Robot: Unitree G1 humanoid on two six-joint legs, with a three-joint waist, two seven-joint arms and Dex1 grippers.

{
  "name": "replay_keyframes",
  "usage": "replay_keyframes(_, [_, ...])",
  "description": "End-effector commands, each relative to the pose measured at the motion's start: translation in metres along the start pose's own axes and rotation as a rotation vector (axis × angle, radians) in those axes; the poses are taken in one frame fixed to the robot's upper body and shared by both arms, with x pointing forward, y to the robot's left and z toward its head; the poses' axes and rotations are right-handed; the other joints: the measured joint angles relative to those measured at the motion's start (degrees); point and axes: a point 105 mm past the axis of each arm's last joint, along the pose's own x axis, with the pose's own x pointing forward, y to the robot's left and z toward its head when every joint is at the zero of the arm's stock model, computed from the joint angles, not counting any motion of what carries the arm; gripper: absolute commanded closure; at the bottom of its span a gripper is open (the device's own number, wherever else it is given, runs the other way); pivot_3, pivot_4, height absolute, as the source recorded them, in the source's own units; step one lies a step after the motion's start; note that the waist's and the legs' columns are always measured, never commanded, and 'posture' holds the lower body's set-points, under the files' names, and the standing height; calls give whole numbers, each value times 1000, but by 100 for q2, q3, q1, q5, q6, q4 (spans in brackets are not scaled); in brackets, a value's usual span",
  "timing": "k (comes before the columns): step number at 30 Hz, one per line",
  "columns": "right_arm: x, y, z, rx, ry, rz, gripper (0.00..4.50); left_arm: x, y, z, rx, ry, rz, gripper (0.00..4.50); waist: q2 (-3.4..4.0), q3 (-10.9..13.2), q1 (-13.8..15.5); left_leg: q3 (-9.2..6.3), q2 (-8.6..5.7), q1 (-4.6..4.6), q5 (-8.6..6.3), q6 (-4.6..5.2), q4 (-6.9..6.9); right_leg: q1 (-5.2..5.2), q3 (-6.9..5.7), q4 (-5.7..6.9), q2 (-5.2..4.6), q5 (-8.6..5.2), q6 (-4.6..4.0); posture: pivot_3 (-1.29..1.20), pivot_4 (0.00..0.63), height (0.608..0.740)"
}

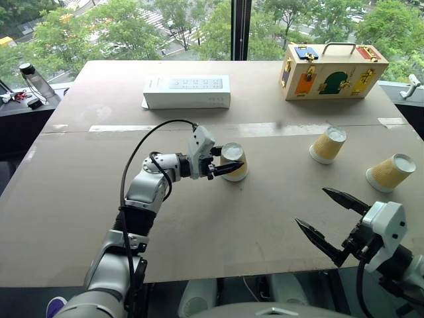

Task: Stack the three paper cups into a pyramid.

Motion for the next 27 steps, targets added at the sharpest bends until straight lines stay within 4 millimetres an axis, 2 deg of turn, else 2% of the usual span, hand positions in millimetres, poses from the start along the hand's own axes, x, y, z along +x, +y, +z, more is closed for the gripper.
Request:
replay_keyframes(1, [-2,-1,8,-30,-18,-25,0,4,4,12,45,-24,27,1972,0,0,0,-1,0,0,0,0,0,0,0,0,0,0,0,0,150,740])
replay_keyframes(7, [-3,-4,5,-24,0,-44,0,5,5,11,40,-15,41,1972,0,0,1,-1,0,0,0,0,0,0,0,1,0,0,0,0,150,740])
replay_keyframes(9, [-3,-4,3,-25,8,-43,0,5,4,12,17,-20,38,949,0,0,-1,-2,0,0,0,0,0,0,0,2,1,0,0,0,150,740])
replay_keyframes(11, [-4,-4,3,-24,12,-43,0,3,4,15,6,-29,40,139,0,0,-1,-2,0,1,0,0,0,0,0,3,1,0,0,0,150,740])
replay_keyframes(14, [-4,-6,2,-22,15,-45,0,-1,3,19,16,-37,50,139,0,0,-1,-2,0,0,0,0,0,0,0,3,1,0,0,0,150,740])
replay_keyframes(18, [-5,-17,-1,-32,15,-103,0,-19,0,31,8,-69,74,139,1,0,-9,0,0,1,0,0,0,0,2,3,0,0,0,0,150,740])
replay_keyframes(21, [-6,-45,-6,-22,22,-273,0,-41,-10,39,-41,-97,61,139,1,0,-28,-3,3,1,0,-1,-1,-1,6,3,-1,0,-1,0,150,740])
replay_keyframes(24, [-4,-65,-8,-33,27,-377,0,-55,-18,42,-50,-106,69,139,5,1,-9,-1,8,2,1,-2,-1,-1,9,4,-26,-2,-5,0,150,740])
replay_keyframes(27, [9,-89,-17,-30,82,-456,0,-71,-29,44,-15,-129,83,139,5,0,-2,-4,6,3,1,-3,-1,0,4,4,-26,-13,-23,0,150,740])
